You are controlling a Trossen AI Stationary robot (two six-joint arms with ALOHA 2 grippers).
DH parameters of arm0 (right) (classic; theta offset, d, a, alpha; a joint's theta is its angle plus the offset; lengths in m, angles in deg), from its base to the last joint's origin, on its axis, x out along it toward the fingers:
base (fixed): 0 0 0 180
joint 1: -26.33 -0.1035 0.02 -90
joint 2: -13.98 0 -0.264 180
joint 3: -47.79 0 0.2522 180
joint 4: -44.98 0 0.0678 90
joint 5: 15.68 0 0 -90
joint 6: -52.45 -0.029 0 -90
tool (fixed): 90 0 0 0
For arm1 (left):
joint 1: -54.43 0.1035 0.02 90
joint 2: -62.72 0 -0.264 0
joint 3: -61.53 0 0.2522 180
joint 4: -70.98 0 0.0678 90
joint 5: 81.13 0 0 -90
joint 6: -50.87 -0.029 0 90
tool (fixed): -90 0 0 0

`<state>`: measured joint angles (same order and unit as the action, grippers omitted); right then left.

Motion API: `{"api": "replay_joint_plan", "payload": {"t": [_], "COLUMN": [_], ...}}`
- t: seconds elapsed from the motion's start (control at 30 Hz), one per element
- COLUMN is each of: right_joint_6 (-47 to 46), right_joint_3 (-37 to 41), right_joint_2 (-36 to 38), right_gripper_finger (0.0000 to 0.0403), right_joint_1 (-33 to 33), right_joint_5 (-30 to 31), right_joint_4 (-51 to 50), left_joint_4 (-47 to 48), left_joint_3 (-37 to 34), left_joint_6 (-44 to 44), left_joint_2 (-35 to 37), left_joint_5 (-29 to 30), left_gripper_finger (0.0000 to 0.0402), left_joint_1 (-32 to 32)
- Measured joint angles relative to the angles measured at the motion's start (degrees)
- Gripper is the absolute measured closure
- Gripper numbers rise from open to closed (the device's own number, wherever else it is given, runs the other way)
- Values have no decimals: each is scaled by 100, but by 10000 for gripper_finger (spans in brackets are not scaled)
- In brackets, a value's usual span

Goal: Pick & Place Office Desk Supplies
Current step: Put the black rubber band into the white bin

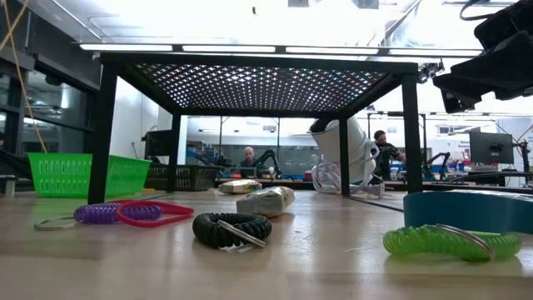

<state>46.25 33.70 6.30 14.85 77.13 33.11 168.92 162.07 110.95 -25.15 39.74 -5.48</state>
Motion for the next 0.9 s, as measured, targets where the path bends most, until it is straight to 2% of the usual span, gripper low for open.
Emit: {"api": "replay_joint_plan", "payload": {"t": [0.2,0.5,0.9], "right_joint_6": [2,0,0], "right_joint_3": [-1,1,0], "right_joint_2": [0,2,1], "right_gripper_finger": [277,277,277], "right_joint_1": [0,0,0], "right_joint_5": [0,0,0], "right_joint_4": [0,0,0], "left_joint_4": [-257,-1533,-1722], "left_joint_3": [-502,-1382,-1482], "left_joint_6": [291,660,790], "left_joint_2": [-3,-10,-7], "left_joint_5": [-320,-1026,-1162], "left_gripper_finger": [401,401,401], "left_joint_1": [12,-4,-41]}}
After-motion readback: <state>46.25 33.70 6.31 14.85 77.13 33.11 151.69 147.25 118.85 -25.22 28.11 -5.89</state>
